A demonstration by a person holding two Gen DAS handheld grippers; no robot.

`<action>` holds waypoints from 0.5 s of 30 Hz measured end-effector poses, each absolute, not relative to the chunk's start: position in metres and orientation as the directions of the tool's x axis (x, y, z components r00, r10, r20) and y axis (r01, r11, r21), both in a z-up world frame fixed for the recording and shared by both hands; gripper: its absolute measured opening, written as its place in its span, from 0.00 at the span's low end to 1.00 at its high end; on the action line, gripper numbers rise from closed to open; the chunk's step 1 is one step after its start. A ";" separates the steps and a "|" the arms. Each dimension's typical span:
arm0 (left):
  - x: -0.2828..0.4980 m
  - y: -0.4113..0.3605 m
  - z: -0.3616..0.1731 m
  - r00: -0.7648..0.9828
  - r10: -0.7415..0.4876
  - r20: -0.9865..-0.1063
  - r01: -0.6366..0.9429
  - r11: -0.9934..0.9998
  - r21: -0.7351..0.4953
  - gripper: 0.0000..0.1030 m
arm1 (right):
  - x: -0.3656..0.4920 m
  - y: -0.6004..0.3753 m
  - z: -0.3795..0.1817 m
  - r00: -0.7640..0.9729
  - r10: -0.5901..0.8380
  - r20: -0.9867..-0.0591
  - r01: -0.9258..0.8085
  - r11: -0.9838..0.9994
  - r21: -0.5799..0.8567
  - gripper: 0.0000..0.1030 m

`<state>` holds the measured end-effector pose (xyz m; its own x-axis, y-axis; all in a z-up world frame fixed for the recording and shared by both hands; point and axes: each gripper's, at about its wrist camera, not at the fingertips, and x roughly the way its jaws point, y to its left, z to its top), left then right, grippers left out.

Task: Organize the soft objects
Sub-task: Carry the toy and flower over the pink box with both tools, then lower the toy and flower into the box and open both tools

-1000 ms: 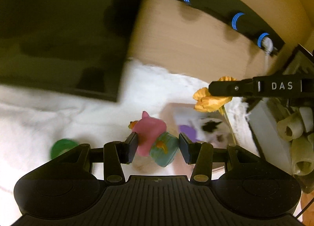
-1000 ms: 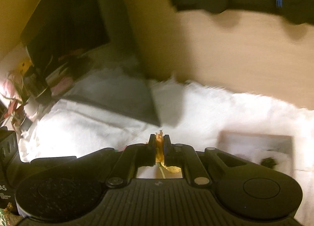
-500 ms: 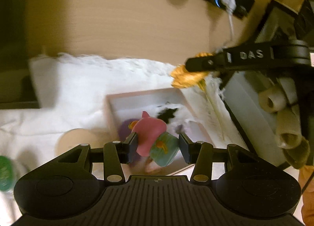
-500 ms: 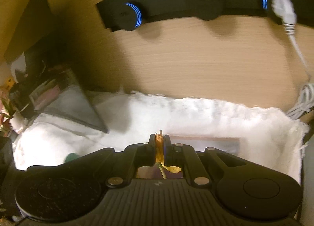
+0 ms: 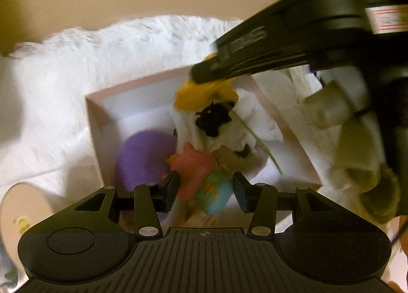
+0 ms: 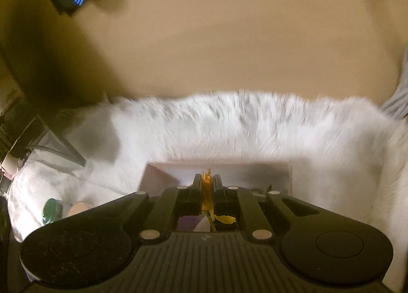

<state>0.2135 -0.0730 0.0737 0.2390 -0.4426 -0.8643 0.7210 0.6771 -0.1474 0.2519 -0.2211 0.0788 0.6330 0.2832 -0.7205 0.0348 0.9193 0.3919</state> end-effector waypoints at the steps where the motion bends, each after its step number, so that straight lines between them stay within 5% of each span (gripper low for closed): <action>1: 0.213 -0.077 0.073 0.248 -0.433 -0.867 0.727 0.675 -0.129 0.50 | 0.259 -0.220 0.071 0.616 0.285 -0.735 0.037 0.921 0.388 0.07; 6: 0.212 -0.094 0.070 0.287 -0.358 -0.889 0.763 0.646 -0.013 0.51 | 0.273 -0.220 0.048 0.568 0.272 -0.777 0.051 0.930 0.363 0.07; 15: 0.227 -0.098 0.065 0.303 -0.361 -0.882 0.761 0.649 -0.004 0.53 | 0.280 -0.229 0.046 0.552 0.253 -0.795 0.070 0.935 0.347 0.07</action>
<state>0.2269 -0.0984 0.0650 0.3031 -0.3607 -0.8820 0.7609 0.6488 -0.0038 0.2802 -0.2287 0.0459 0.5518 0.2533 -0.7946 0.0702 0.9353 0.3469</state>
